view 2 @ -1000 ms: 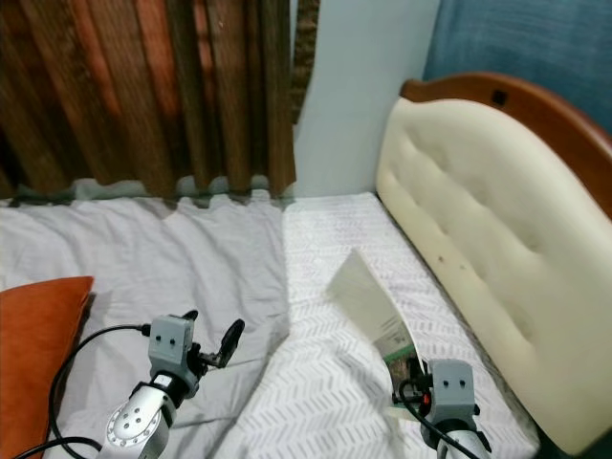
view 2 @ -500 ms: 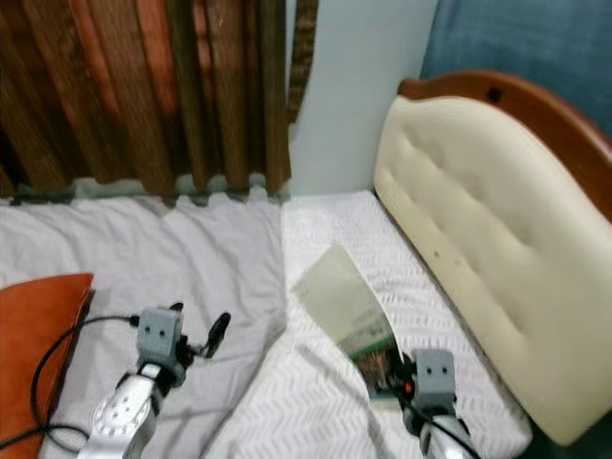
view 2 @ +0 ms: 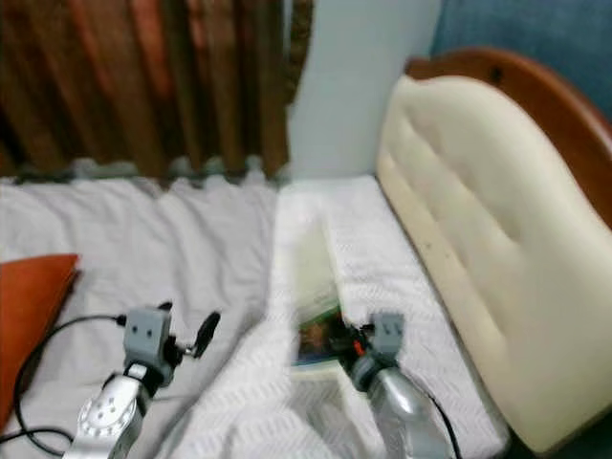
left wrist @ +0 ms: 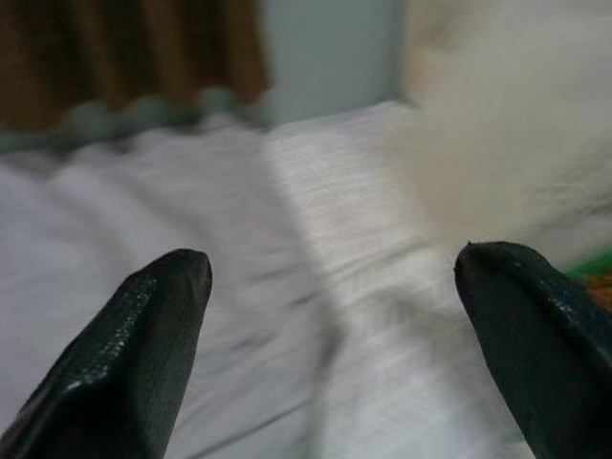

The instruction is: Clean up the room

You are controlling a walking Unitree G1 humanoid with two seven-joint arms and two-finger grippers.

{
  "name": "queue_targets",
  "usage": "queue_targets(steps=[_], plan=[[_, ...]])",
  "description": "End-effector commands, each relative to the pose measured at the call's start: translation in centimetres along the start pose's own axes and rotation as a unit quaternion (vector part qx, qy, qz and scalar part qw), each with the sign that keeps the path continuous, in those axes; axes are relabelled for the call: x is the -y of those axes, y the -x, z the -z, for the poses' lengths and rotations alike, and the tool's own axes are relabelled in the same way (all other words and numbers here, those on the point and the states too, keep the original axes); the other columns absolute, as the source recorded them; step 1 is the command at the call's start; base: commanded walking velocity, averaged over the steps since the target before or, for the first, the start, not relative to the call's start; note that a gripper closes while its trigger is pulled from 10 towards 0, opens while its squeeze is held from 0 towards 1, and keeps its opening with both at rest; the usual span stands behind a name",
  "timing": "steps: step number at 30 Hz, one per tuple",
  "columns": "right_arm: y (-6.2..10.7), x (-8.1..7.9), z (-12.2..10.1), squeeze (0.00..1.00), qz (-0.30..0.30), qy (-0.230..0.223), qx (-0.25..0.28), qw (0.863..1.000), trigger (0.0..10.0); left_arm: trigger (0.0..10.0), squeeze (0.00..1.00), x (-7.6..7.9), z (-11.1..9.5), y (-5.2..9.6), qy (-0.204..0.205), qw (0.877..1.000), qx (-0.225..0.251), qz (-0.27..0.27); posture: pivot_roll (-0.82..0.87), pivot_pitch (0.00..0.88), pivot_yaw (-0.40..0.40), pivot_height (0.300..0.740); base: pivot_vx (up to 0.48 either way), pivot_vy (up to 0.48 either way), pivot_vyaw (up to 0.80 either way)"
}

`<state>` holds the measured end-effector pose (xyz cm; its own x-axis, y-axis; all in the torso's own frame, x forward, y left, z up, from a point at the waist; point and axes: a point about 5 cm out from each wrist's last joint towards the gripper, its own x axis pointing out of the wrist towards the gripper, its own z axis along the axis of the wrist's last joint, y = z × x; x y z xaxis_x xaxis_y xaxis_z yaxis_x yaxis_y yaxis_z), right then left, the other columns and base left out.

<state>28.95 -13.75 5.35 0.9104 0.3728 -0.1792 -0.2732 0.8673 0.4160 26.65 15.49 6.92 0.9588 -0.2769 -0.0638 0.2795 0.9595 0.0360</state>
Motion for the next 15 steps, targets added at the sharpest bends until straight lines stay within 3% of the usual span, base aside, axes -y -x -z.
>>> queue_targets(steps=[1,2,3,7,12,15], plan=[[-1.9,-0.6,-1.2,0.00,-0.032,-0.064,0.006,0.997,0.0,10.0,0.00,0.7,-1.1,0.2,0.014,0.998,0.022,0.054,0.10,0.159,-0.015,0.740,0.000,0.000,0.00],[-2.5,-0.8,-1.3,0.00,-0.034,-0.079,0.003,0.996,0.0,10.0,0.00,1.0,-1.2,0.6,0.012,0.997,0.020,0.075,0.14,0.212,-0.016,0.740,0.000,0.000,0.00],[-2.8,-0.9,-1.3,0.00,-0.034,-0.087,0.001,0.996,0.0,10.0,0.00,1.2,-1.2,0.9,0.009,0.996,0.016,0.088,0.14,0.212,-0.016,0.740,0.000,0.000,0.00],[-3.4,0.2,0.3,0.00,0.008,-0.136,-0.029,0.990,0.0,10.0,0.00,3.1,-0.3,2.6,-0.008,0.985,-0.017,0.173,0.18,0.363,0.013,0.740,0.000,0.000,0.00],[-2.9,1.2,2.5,0.00,0.039,-0.194,-0.061,0.978,0.0,10.0,0.00,3.6,-0.6,4.6,0.008,0.979,-0.031,0.200,0.21,0.454,0.064,0.740,0.000,0.000,0.00],[-2.2,1.2,4.8,0.00,0.062,-0.196,-0.099,0.974,0.0,10.0,0.00,3.8,-1.6,7.5,0.016,0.975,-0.042,0.218,0.24,0.524,0.100,0.740,0.000,0.000,0.00]])
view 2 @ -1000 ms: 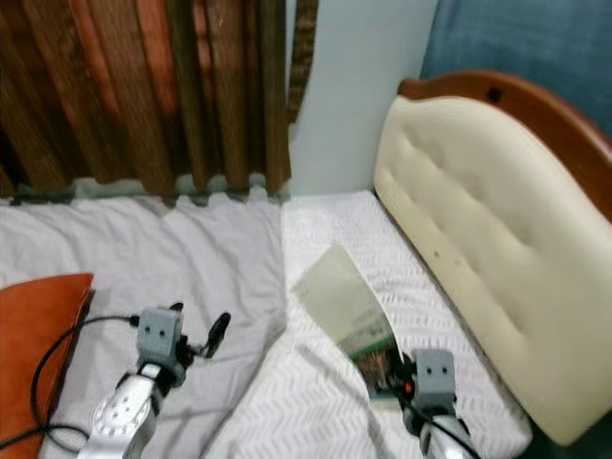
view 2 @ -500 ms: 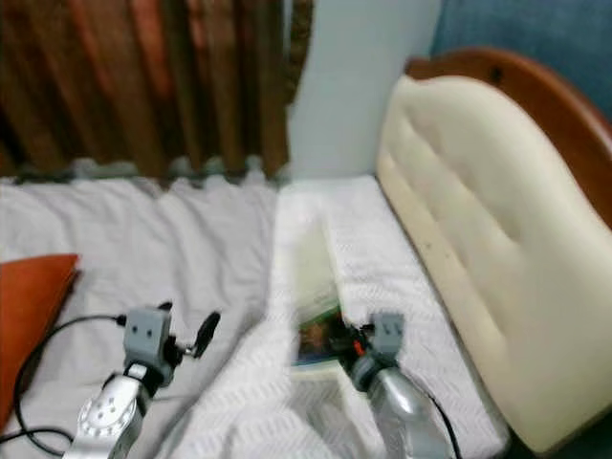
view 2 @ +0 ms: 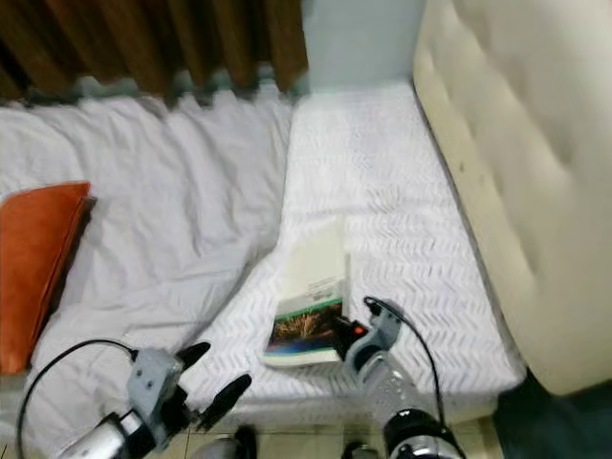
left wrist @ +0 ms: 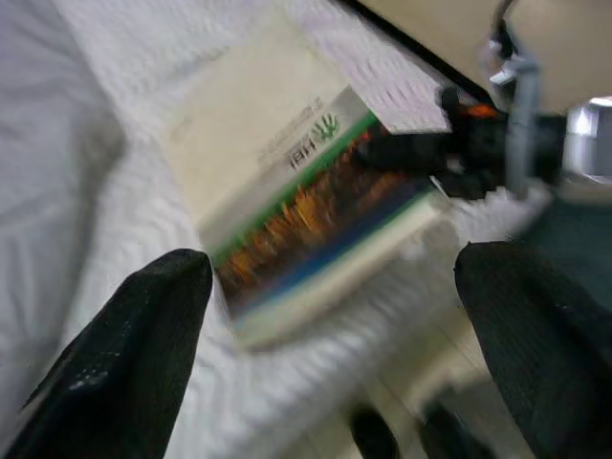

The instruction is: Clean up the room

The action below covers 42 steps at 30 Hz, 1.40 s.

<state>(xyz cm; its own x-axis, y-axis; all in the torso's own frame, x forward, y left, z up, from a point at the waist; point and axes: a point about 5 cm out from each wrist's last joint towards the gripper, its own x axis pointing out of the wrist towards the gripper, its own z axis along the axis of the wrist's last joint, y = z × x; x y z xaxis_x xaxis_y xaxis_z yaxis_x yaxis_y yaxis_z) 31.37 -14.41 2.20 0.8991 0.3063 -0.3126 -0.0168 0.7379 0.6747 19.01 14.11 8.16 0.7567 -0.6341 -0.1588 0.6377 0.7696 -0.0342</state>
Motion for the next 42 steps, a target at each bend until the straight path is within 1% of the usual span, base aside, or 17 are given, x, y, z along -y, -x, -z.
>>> queue_targets(steps=[1,4,6,7,9,12,15,18,19,20,21,23,25,28,32,35,42], plan=[[0.3,0.1,3.5,0.00,0.018,0.008,-0.067,0.998,0.0,10.0,0.00,1.0,-0.8,0.8,0.000,1.000,0.005,0.017,0.24,0.535,0.105,0.740,0.000,0.000,0.00],[0.4,0.8,3.1,0.00,0.040,0.113,-0.078,0.990,0.0,10.0,0.00,2.3,-1.2,1.6,-0.010,0.999,0.012,0.029,0.22,0.545,0.099,0.740,0.000,0.000,0.00],[0.4,0.9,2.7,0.00,0.046,0.124,-0.072,0.989,0.0,10.0,0.00,2.5,-1.2,1.7,-0.008,0.999,0.013,0.031,0.22,0.545,0.099,0.740,0.000,0.000,0.00],[0.3,1.2,1.7,0.00,0.058,0.146,-0.060,0.986,0.0,10.0,0.00,2.9,-1.3,1.6,0.001,0.999,0.015,0.035,0.21,0.543,0.092,0.740,0.000,0.000,0.00],[0.3,1.2,1.7,0.00,0.058,0.146,-0.060,0.986,0.0,10.0,0.00,2.9,-1.3,1.6,0.001,0.999,0.015,0.035,0.21,0.543,0.092,0.740,0.000,0.000,0.00],[0.4,2.0,-1.3,0.00,0.074,0.232,-0.042,0.969,0.0,10.0,0.00,3.2,-0.2,1.9,0.009,1.000,0.023,0.011,0.16,0.527,0.057,0.740,0.000,0.000,0.00],[0.4,2.3,-2.1,0.00,0.081,0.253,-0.036,0.963,0.0,10.0,0.00,3.1,0.4,2.3,0.008,1.000,0.020,-0.004,0.16,0.526,0.054,0.740,0.000,0.000,0.00],[0.4,2.3,-2.1,0.00,0.081,0.253,-0.036,0.963,0.0,10.0,0.00,3.1,0.4,2.3,0.008,1.000,0.020,-0.004,0.16,0.526,0.054,0.740,0.000,0.000,0.00],[0.5,2.4,-3.4,0.00,0.099,0.250,-0.009,0.963,0.0,10.0,0.00,3.0,1.1,2.2,-0.009,1.000,0.019,-0.012,0.14,0.535,0.032,0.740,0.000,0.000,0.00],[0.6,2.7,-4.7,0.00,0.123,0.224,0.021,0.967,0.0,10.0,0.00,3.0,1.7,1.9,-0.026,0.999,0.018,-0.012,0.12,0.538,0.025,0.740,0.000,0.000,0.00],[0.6,2.7,-4.7,0.00,0.123,0.224,0.021,0.967,0.0,10.0,0.00,3.0,1.7,1.9,-0.026,0.999,0.018,-0.012,0.12,0.538,0.025,0.740,0.000,0.000,0.00],[0.8,3.2,-5.9,0.00,0.155,0.170,0.055,0.972,0.0,10.0,0.00,3.1,2.4,1.4,-0.036,0.999,0.016,-0.014,0.12,0.538,0.023,0.740,0.000,0.000,0.00],[0.8,3.2,-5.9,0.00,0.155,0.170,0.055,0.972,0.0,10.0,0.00,3.1,2.4,1.4,-0.036,0.999,0.016,-0.014,0.12,0.538,0.023,0.740,0.000,0.000,0.00],[1.1,3.9,-5.5,0.00,0.175,0.079,0.065,0.979,0.0,10.0,0.00,3.5,2.3,1.5,-0.024,0.999,0.018,-0.015,0.13,0.533,0.030,0.740,0.000,0.000,0.00],[1.2,4.2,-5.3,0.00,0.181,0.040,0.069,0.980,0.0,10.0,0.00,3.6,2.3,1.7,-0.021,0.999,0.021,-0.020,0.13,0.533,0.035,0.740,0.000,0.000,0.00],[1.1,4.0,-5.0,0.00,0.174,0.050,0.061,0.982,0.0,10.0,0.00,3.6,2.4,1.9,-0.020,0.999,0.021,-0.024,0.13,0.534,0.035,0.740,0.000,0.000,0.00],[0.8,3.5,-4.3,0.00,0.147,0.126,0.020,0.981,0.0,10.0,0.00,4.2,2.8,2.2,-0.018,0.999,0.025,-0.034,0.13,0.535,0.030,0.740,0.000,0.000,0.00]])
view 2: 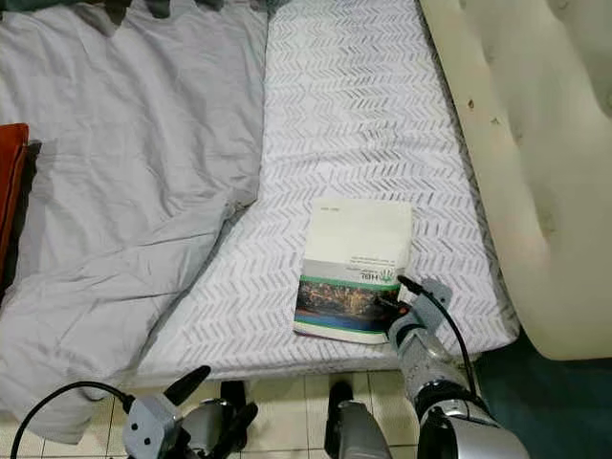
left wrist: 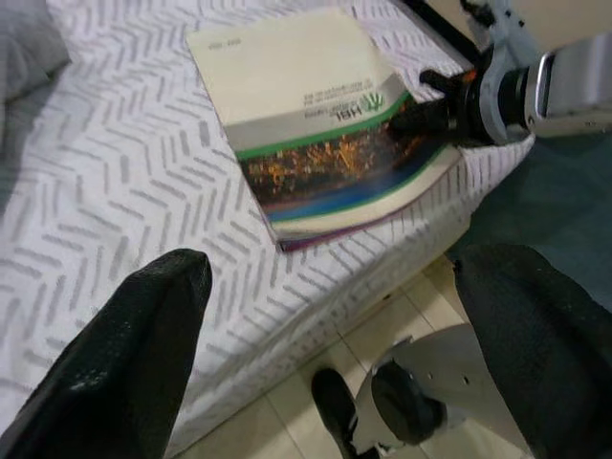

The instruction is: Clean up the room

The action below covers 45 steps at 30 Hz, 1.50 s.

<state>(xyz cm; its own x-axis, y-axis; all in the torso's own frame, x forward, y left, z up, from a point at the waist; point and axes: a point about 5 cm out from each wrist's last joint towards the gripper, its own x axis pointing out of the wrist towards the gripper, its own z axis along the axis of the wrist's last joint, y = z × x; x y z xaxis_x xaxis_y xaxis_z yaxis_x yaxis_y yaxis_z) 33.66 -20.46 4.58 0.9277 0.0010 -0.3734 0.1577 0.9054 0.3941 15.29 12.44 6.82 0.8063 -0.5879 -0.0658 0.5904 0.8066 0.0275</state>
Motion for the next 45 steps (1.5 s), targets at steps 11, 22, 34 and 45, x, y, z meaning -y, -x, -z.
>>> queue_targets(steps=[11,22,34,45], plan=[[0.3,-0.3,1.6,0.00,-0.041,0.147,-0.054,0.987,0.0,10.0,0.00,1.2,1.2,0.7,0.012,1.000,-0.021,-0.005,0.12,0.531,0.020,0.740,0.000,0.000,0.00],[0.2,-0.3,1.5,0.00,-0.032,0.152,-0.052,0.986,10.0,10.0,0.00,1.1,1.6,1.0,-0.015,1.000,-0.020,-0.008,0.12,0.533,0.012,0.740,0.000,0.000,0.00],[0.3,0.2,1.7,1.00,0.007,0.070,-0.049,0.996,10.0,10.0,0.00,1.1,1.9,1.0,-0.021,0.999,-0.021,-0.012,0.12,0.530,0.006,0.740,0.000,0.000,0.00],[0.1,-0.8,2.5,1.00,0.014,-0.033,-0.047,0.998,10.0,10.0,0.00,1.1,2.0,1.1,-0.026,0.999,-0.021,-0.013,0.12,0.528,0.003,0.740,0.000,0.000,0.00]])
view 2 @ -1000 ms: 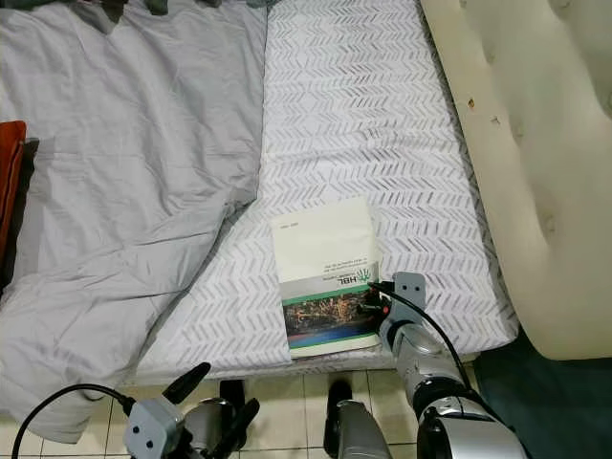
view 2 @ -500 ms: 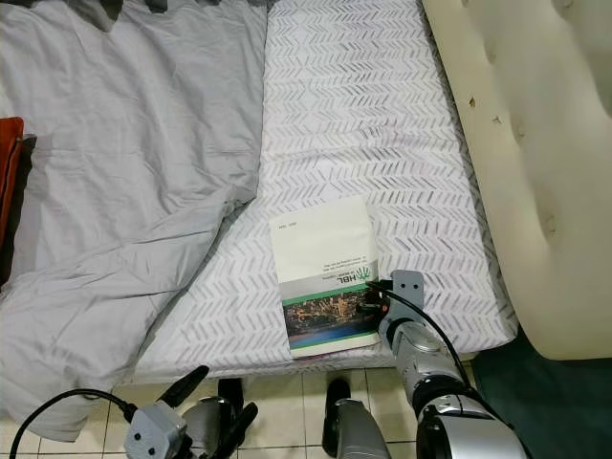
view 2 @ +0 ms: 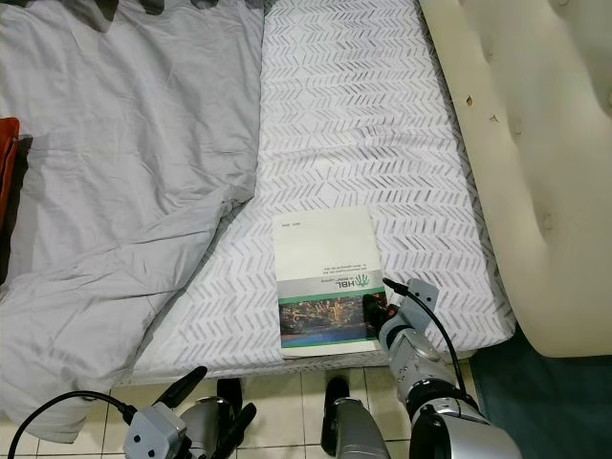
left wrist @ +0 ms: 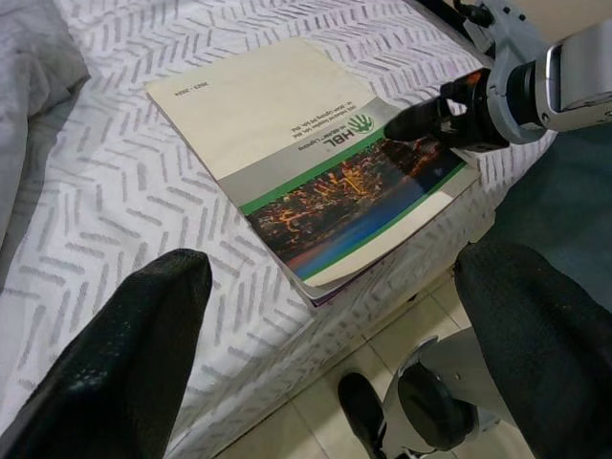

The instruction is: Clean up the room

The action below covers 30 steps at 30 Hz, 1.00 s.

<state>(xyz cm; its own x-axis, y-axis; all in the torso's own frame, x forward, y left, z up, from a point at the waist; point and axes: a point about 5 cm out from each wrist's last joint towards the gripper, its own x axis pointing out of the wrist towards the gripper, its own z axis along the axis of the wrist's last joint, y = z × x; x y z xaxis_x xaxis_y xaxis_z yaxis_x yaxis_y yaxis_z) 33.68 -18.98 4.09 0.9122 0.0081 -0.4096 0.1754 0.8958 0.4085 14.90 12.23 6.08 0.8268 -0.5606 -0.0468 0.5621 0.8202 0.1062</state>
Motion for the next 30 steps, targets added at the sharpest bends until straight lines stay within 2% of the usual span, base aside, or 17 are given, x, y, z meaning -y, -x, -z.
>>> queue_targets(steps=[1,5,8,12,13,14,15,17,18,20,22,23,24,25,26,29,30], plan=[[0.2,0.2,1.5,1.00,0.008,-0.036,-0.026,0.999,10.0,10.0,0.00,0.8,1.2,1.1,0.011,0.999,-0.030,0.006,0.12,0.525,0.002,0.740,0.000,0.000,0.00],[0.2,0.0,1.6,1.00,0.013,-0.095,-0.016,0.995,10.0,10.0,0.00,0.6,1.8,0.9,0.006,0.999,-0.034,0.002,0.10,0.481,-0.016,0.740,0.000,0.000,0.00],[0.5,-0.1,3.0,1.00,0.010,-0.052,-0.035,0.998,10.0,10.0,0.00,0.2,2.0,0.8,0.000,0.999,-0.033,0.001,0.09,0.412,-0.035,0.740,0.000,0.000,0.00],[1.0,0.8,3.5,1.00,0.012,-0.031,-0.033,0.999,10.0,10.0,0.00,-0.5,2.1,0.1,-0.013,1.000,-0.025,-0.002,0.08,0.339,-0.048,0.740,0.000,0.000,0.00],[1.2,1.7,3.6,1.00,0.018,-0.024,-0.029,0.999,10.0,10.0,0.00,-1.3,2.6,-0.9,-0.018,1.000,-0.023,-0.011,0.06,0.253,-0.060,0.740,0.000,0.000,0.00],[1.3,1.9,3.5,1.00,0.019,-0.018,-0.024,0.999,10.0,10.0,0.00,-1.6,2.7,-1.1,-0.019,0.999,-0.020,-0.016,0.06,0.253,-0.060,0.740,0.000,0.000,0.00],[1.4,2.1,3.2,1.00,0.016,-0.012,-0.014,1.000,10.0,10.0,0.00,-2.1,2.8,-1.6,-0.021,0.999,-0.020,-0.022,0.05,0.189,-0.066,0.740,0.000,0.000,0.00],[1.4,2.2,3.0,1.00,0.015,-0.008,-0.009,1.000,10.0,10.0,0.00,-2.4,3.0,-1.9,-0.021,0.999,-0.020,-0.026,0.04,0.175,-0.066,0.740,0.000,0.000,0.00],[1.4,2.4,2.5,1.00,0.014,0.012,0.012,1.000,10.0,10.0,0.00,-2.9,3.1,-2.3,-0.021,0.999,-0.018,-0.033,0.03,0.140,-0.069,0.740,0.000,0.000,0.00],[1.7,2.0,1.1,1.00,-0.009,0.076,0.068,0.995,10.0,10.0,0.00,-4.4,1.6,-3.3,-0.006,0.997,0.020,-0.075,0.00,0.088,-0.071,0.740,0.000,0.000,0.00],[2.2,1.4,0.1,1.00,-0.027,0.131,0.118,0.984,10.0,10.0,0.00,-5.7,0.6,-4.7,0.010,0.993,0.039,-0.108,0.00,0.035,-0.073,0.740,0.000,0.000,0.00],[2.8,1.1,-0.3,1.00,-0.028,0.152,0.147,0.977,10.0,10.0,0.00,-6.4,0.2,-5.6,0.005,0.992,0.041,-0.119,0.01,0.001,-0.074,0.740,0.000,0.000,0.00],[3.2,0.9,-0.5,1.00,-0.026,0.168,0.168,0.971,10.0,10.0,0.00,-7.0,0.1,-6.4,0.001,0.991,0.039,-0.126,0.01,0.000,-0.072,0.740,0.000,0.000,0.00],[3.2,0.9,-0.5,1.00,-0.026,0.168,0.168,0.971,10.0,10.0,0.00,-7.0,0.1,-6.4,0.001,0.991,0.039,-0.126,0.01,0.000,-0.072,0.740,0.000,0.000,0.00],[3.6,0.8,-0.7,1.00,-0.022,0.181,0.186,0.965,10.0,10.0,0.00,-7.6,0.0,-7.1,-0.004,0.990,0.037,-0.138,0.01,0.000,-0.068,0.740,0.000,0.000,0.00],[5.4,1.7,-0.4,1.00,0.014,0.218,0.223,0.950,10.0,10.0,0.00,-9.2,0.1,-8.3,-0.015,0.986,0.008,-0.168,0.02,0.000,-0.057,0.740,0.000,0.000,0.00],[6.1,2.5,-0.1,0.00,0.036,0.224,0.227,0.947,10.0,10.0,0.00,-9.8,0.4,-8.6,-0.009,0.983,-0.014,-0.182,0.01,0.000,-0.049,0.740,0.000,0.000,0.00]])
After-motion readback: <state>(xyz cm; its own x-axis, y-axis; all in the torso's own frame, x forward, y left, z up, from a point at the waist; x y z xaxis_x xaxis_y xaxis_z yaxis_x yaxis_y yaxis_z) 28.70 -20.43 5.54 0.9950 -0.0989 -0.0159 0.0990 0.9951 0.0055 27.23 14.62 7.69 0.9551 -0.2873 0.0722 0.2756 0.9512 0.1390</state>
